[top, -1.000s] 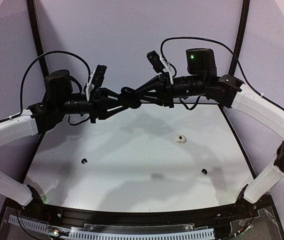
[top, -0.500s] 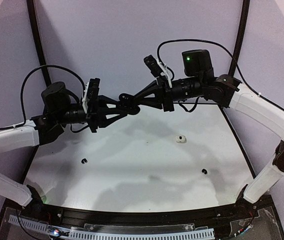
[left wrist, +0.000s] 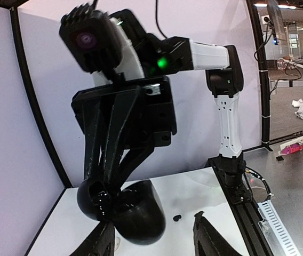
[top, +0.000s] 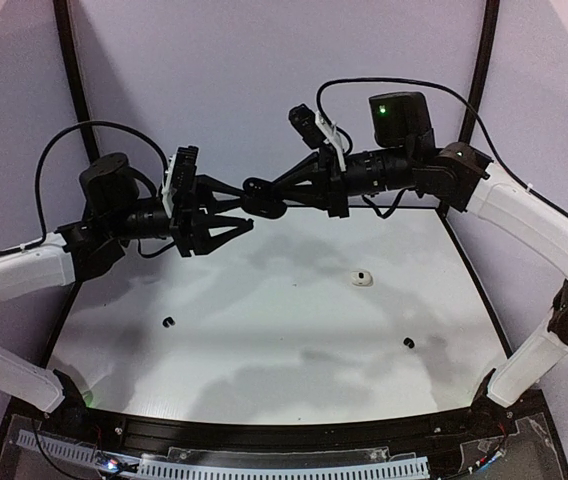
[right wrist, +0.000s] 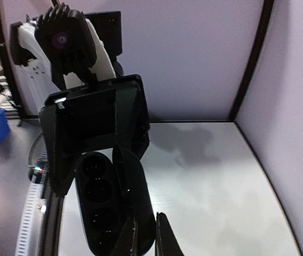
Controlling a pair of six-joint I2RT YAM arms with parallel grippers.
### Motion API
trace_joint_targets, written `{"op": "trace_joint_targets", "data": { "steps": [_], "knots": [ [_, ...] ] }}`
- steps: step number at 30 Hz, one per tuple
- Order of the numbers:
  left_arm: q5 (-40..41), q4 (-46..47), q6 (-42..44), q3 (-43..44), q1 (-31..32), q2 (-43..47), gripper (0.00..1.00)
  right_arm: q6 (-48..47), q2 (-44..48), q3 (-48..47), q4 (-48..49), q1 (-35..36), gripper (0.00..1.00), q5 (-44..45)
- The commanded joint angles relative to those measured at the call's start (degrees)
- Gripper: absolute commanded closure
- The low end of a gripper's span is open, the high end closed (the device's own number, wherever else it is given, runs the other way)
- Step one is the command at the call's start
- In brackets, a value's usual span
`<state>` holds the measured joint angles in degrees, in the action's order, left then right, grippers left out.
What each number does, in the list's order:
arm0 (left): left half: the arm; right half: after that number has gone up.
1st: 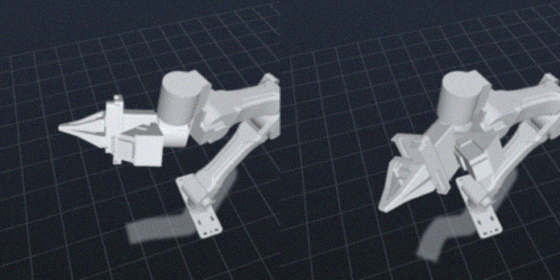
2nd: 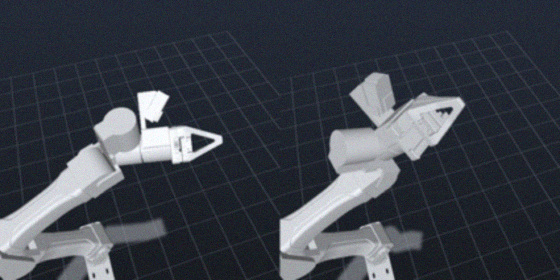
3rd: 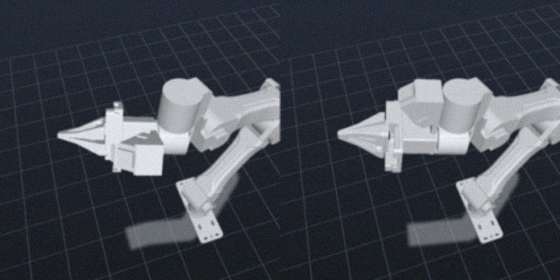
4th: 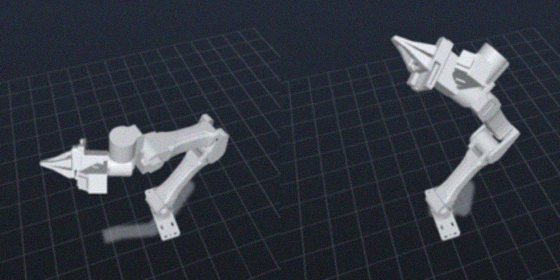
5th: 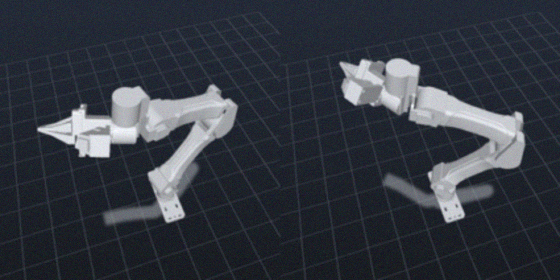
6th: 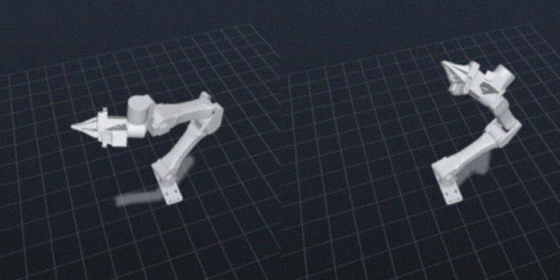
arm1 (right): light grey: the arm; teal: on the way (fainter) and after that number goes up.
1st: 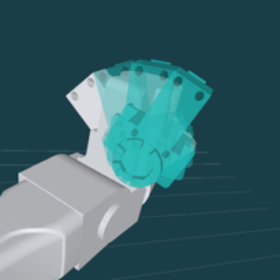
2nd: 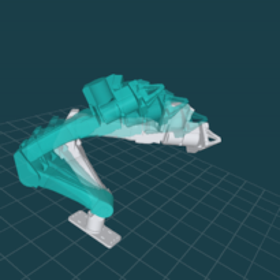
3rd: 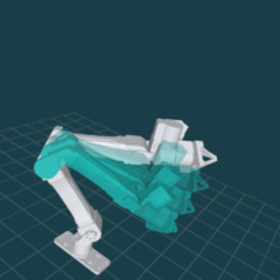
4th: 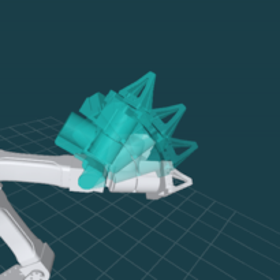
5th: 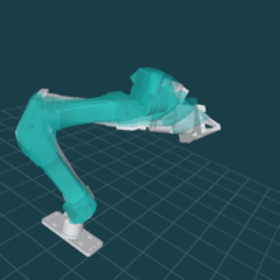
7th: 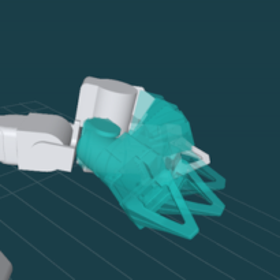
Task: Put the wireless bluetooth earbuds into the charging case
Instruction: Pass from the left arm to the right, then pass from the right arm to the left
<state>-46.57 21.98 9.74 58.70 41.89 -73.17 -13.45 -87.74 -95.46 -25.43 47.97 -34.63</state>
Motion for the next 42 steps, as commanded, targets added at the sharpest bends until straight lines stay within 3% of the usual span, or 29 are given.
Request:
{"op": "trace_joint_targets", "data": {
  "steps": [1, 6, 12, 19, 31, 42],
  "knots": [
    [1.65, -8.0, 0.75, 3.35, -0.14, -0.01, 0.48, -6.35, 2.18, -2.97, -2.37, 3.76, 1.0, 13.45],
    [4.26, -12.24, 1.49, 5.62, -0.14, -0.48, 0.47, -12.71, 2.67, -3.38, -2.48, 8.0, 1.0, 25.36],
    [7.06, -12.67, 1.88, 5.88, -0.14, -0.1, 0.53, -15.3, 2.85, -3.04, -1.41, 9.57, 1.0, 29.98],
    [6.11, -11.75, 1.12, 5.9, -0.14, -0.12, 0.61, -16.03, 2.41, -3.09, -0.41, 9.79, 1.0, 30.57],
    [8.15, -11.65, -1.2, 7.5, -0.14, -1.65, 0.6, -16.47, 2.27, -3.24, 0.22, 9.84, 1.0, 29.39],
    [6.89, -11.95, -1.13, 8.27, -0.18, -2.18, 0.73, -16.43, 2.23, -3.3, 0.32, 9.9, 1.0, 28.75]
  ]
}}
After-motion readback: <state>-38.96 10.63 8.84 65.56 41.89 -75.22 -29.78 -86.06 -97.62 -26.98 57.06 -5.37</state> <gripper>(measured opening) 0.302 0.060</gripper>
